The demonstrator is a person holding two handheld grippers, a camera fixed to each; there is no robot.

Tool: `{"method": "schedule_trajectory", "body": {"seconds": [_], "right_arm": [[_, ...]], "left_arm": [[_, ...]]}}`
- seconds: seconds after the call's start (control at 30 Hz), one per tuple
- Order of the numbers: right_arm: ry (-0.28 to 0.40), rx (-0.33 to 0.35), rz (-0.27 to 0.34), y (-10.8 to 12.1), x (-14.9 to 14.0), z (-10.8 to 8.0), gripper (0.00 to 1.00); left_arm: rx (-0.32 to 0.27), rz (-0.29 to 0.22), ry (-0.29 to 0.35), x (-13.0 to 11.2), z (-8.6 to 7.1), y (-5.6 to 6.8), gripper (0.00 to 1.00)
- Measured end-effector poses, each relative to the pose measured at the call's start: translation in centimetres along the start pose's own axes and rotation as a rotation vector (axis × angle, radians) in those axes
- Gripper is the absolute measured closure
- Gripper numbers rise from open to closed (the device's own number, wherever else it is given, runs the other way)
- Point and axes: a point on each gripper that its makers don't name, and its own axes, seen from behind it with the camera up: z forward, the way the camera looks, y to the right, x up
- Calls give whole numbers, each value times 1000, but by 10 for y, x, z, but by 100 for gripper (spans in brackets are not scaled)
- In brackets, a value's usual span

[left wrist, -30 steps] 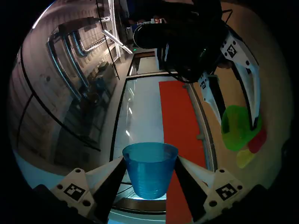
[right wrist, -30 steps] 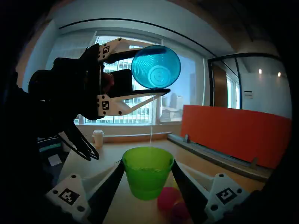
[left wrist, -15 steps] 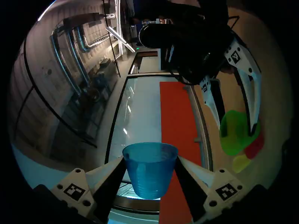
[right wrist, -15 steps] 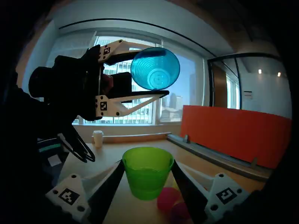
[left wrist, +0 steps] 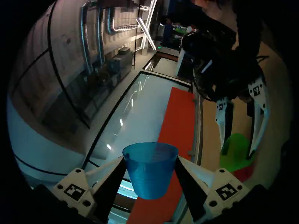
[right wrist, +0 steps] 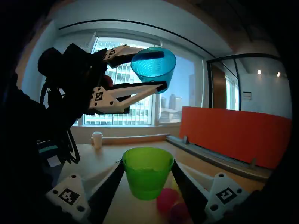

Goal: Pour water

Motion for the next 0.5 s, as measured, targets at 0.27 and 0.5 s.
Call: {"method": "schedule_trajectory", "body": {"seconds": [0.27, 0.5], "right_arm": [[8, -3, -2, 0, 5, -1, 9], [15, -6, -4, 1, 9, -3, 9]], "left_arm": [[6, -224, -1, -6, -2, -4, 15], [10, -429, 5, -6, -6, -13, 16]]}}
